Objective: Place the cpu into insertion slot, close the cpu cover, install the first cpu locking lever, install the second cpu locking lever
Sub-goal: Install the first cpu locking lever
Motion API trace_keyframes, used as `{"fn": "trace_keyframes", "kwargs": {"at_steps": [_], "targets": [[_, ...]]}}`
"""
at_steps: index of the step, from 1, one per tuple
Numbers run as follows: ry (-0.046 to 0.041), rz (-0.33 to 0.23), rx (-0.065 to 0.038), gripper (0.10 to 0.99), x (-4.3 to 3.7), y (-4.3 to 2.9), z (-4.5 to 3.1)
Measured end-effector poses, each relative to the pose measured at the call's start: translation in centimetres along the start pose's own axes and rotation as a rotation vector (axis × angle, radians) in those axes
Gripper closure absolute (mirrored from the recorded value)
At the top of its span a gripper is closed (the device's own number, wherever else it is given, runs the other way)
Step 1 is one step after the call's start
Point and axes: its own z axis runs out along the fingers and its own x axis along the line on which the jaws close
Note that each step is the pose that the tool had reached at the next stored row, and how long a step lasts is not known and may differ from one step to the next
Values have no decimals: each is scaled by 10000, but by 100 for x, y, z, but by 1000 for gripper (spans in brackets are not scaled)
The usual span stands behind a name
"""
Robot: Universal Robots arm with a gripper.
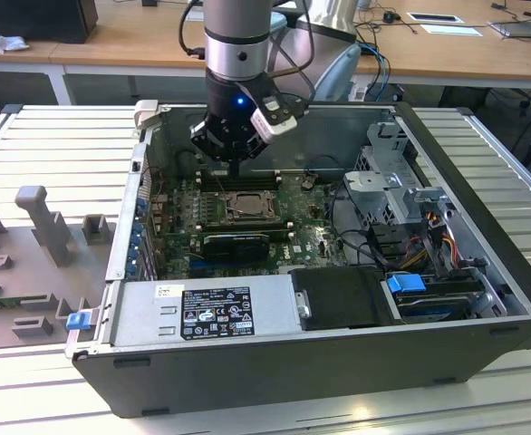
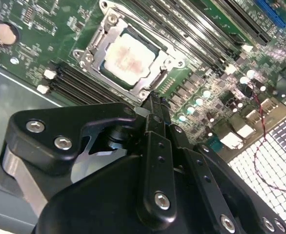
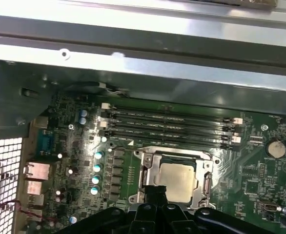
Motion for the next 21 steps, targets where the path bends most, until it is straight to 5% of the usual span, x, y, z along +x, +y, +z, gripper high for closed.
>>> {"fn": "trace_keyframes", "kwargs": {"at_steps": [8, 10, 14, 21], "targets": [[-9, -27, 2, 980, 172, 18, 2], [-14, 46, 1, 980, 291, 32, 6], [-24, 47, 1, 980, 401, 48, 17], [-24, 48, -25, 980, 434, 229, 57]]}}
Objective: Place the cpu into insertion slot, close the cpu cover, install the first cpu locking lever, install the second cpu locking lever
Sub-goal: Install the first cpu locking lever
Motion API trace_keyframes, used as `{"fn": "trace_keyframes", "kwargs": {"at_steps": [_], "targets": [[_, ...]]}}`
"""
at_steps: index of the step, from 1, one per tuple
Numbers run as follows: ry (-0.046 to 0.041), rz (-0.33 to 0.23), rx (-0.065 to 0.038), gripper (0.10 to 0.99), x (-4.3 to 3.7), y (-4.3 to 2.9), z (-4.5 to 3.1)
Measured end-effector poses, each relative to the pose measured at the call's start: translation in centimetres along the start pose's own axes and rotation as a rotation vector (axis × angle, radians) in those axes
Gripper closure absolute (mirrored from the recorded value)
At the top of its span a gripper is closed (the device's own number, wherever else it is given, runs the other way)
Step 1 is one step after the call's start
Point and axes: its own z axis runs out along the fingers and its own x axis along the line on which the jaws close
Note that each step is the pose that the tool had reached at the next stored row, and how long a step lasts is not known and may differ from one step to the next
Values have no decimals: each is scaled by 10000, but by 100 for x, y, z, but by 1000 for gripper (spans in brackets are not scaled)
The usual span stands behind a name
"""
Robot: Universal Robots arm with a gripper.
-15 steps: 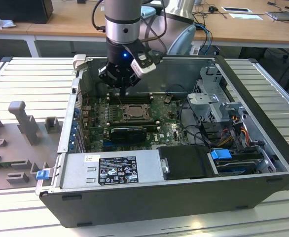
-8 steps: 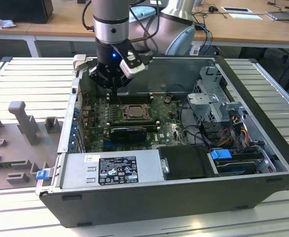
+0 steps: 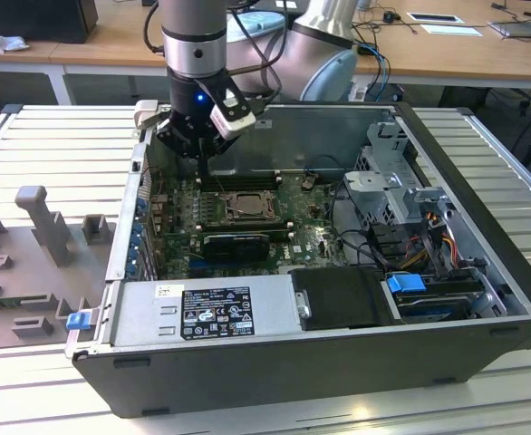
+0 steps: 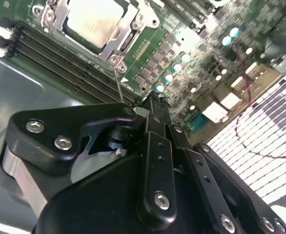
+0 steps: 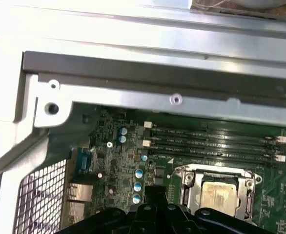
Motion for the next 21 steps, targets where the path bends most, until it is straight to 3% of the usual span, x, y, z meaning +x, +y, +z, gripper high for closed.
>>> {"fn": "trace_keyframes", "kwargs": {"at_steps": [5, 9, 15, 21], "targets": [[0, 0, -5, 980, -11, 71, 19], [-1, -1, -5, 980, -31, 70, 21], [1, 0, -3, 980, -125, 60, 19], [0, -1, -5, 980, -153, 57, 20]]}}
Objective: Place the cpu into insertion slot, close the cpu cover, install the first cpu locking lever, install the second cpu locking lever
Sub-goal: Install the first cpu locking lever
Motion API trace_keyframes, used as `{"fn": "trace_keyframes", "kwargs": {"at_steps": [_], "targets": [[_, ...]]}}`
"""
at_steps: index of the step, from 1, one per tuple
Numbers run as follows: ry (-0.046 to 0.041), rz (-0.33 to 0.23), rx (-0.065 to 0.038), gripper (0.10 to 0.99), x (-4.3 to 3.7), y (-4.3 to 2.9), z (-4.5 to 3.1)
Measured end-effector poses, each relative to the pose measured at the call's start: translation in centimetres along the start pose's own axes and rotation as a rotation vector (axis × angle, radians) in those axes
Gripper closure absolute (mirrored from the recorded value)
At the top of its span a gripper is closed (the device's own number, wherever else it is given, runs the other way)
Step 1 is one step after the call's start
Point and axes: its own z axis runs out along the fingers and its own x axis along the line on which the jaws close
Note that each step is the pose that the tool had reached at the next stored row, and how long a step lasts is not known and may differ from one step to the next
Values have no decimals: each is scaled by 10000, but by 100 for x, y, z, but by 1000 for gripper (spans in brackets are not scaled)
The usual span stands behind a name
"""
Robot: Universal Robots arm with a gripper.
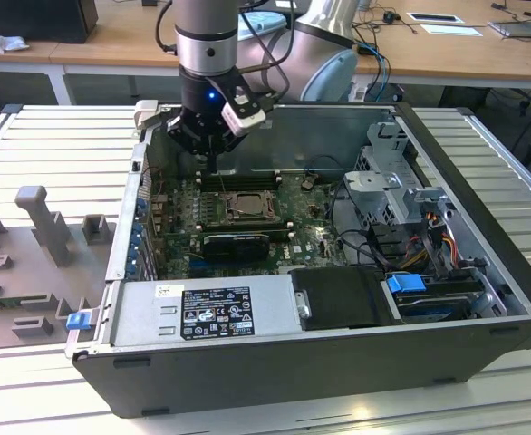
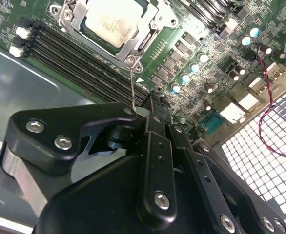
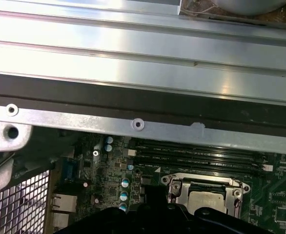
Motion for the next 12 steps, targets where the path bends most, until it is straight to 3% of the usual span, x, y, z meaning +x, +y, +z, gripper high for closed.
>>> {"fn": "trace_keyframes", "kwargs": {"at_steps": [12], "targets": [[0, 2, 0, 980, -26, -3, 0]]}}
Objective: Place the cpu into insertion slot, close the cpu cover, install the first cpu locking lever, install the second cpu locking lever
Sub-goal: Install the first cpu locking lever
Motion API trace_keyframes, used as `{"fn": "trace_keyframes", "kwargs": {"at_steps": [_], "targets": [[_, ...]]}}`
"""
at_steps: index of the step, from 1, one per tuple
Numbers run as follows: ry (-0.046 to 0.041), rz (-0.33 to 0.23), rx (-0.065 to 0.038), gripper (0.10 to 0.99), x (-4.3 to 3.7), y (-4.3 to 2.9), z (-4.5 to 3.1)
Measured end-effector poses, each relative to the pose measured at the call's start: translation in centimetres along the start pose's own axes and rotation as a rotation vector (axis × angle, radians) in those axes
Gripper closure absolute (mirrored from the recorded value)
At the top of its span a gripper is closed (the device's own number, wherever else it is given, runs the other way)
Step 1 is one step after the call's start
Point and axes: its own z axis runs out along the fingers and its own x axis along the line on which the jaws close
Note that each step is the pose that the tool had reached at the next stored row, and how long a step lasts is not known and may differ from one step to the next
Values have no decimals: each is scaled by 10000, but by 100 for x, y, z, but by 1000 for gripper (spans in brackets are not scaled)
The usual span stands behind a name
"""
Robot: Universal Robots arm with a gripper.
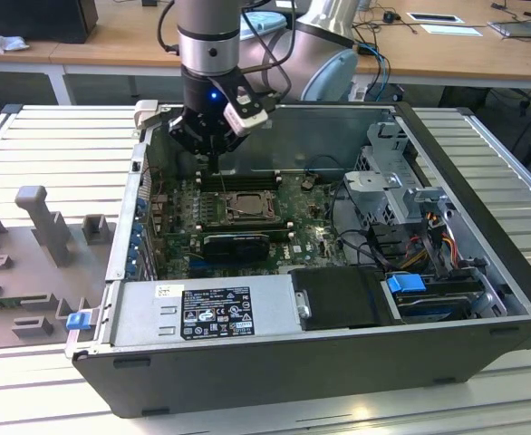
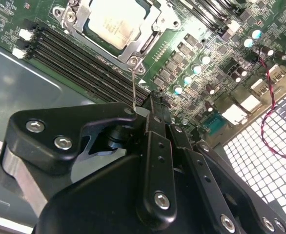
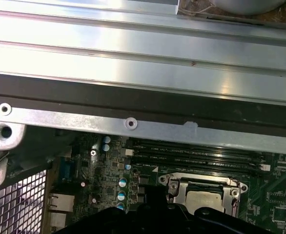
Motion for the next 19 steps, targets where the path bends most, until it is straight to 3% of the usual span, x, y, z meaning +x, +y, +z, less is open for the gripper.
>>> {"fn": "trace_keyframes", "kwargs": {"at_steps": [8, 17, 18, 19], "targets": [[0, -1, 0, 980, -45, -5, 0], [0, 2, 0, 980, -192, -21, 34], [1, 2, 0, 980, -211, -23, 43], [-8, 13, -73, 980, -344, -39, 99]]}}
